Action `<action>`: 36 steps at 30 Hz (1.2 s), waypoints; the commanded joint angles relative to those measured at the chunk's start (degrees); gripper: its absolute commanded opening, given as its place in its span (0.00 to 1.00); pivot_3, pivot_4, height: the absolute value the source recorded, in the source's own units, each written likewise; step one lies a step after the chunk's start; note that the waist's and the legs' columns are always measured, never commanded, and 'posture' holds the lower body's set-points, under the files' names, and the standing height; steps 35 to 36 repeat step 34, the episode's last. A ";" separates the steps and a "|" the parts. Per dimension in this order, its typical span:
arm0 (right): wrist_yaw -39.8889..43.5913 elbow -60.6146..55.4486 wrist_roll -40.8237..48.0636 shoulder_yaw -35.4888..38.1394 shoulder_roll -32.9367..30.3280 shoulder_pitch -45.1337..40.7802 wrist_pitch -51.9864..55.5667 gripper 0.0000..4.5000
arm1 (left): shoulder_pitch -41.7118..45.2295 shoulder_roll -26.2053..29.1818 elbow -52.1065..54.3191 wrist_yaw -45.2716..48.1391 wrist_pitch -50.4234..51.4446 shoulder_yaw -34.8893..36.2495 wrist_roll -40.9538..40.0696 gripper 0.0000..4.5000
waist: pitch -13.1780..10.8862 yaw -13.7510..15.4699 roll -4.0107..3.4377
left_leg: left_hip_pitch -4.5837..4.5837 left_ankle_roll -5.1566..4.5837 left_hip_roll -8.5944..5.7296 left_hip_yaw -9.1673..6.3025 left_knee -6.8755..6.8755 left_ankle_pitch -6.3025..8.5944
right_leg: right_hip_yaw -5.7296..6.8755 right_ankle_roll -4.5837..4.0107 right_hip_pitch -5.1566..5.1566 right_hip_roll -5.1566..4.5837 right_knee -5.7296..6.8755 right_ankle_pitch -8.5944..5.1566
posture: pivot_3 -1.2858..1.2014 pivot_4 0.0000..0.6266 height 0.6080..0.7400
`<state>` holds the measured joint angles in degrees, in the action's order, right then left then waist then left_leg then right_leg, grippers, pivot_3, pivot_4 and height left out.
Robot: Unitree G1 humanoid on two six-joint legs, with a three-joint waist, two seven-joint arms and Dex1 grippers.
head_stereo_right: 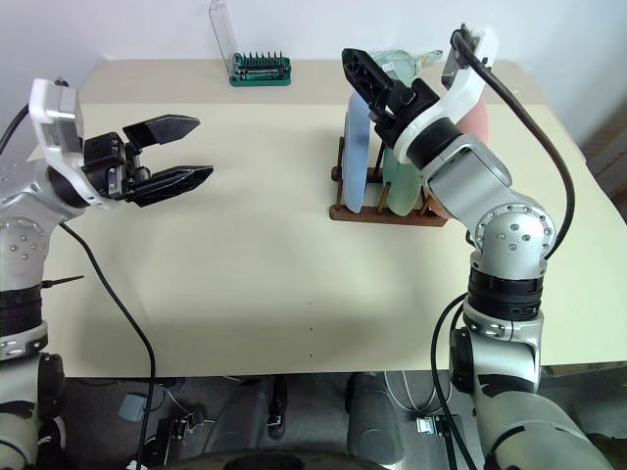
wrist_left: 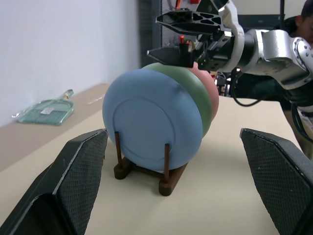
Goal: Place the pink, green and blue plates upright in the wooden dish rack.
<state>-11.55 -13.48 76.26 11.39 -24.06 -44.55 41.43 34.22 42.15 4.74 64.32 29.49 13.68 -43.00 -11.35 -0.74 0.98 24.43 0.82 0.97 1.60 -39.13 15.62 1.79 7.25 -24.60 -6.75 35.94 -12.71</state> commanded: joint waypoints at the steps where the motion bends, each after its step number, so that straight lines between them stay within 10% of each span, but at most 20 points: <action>1: 4.01 -3.79 -1.90 0.67 -1.83 -2.84 -0.07 0.99 | 1.38 -0.07 0.81 0.44 -1.32 0.35 -0.18 1.00 | 0.00 -0.03 0.00 | 0.00 0.00 0.00 0.00 0.00 0.00 | 0.00 0.00 0.00 0.00 0.00 0.00 | 0.52 0.24 0.88; 9: 51.74 -7.24 -11.24 9.14 -25.05 13.38 -5.07 0.99 | -0.95 0.36 -0.62 1.80 -3.91 0.67 1.45 1.00 | 0.00 1.49 0.01 | 0.04 -0.18 -0.01 -0.01 0.02 0.11 | 0.07 0.02 0.19 0.00 -0.64 0.01 | 0.52 0.24 0.88; 16: 76.43 -4.00 -17.82 11.69 -32.15 27.29 -10.11 0.99 | -8.09 0.66 1.65 2.84 -7.43 0.54 3.70 1.00 | 0.01 0.54 -0.02 | -0.08 -0.20 0.02 0.06 0.01 0.12 | 0.02 0.02 0.23 0.02 -0.56 0.02 | 0.52 0.24 0.88; 22: 89.25 3.14 -20.79 13.70 -31.54 29.32 -15.69 0.99 | -13.46 -0.41 5.11 2.94 -12.12 -2.55 7.77 1.00 | 0.02 0.73 -0.01 | -0.07 -0.19 0.01 0.03 -0.02 0.12 | 0.02 0.02 0.25 0.00 -0.56 0.02 | 0.52 0.24 0.88; 36: 87.06 -0.96 -23.26 15.52 -32.94 32.88 -13.22 0.99 | -10.61 -3.85 0.12 4.46 -15.69 -6.04 9.64 1.00 | 0.03 1.50 -0.01 | -0.09 -0.17 0.00 0.02 -0.09 0.11 | 0.03 0.01 0.27 -0.01 -0.49 0.02 | 0.52 0.24 0.88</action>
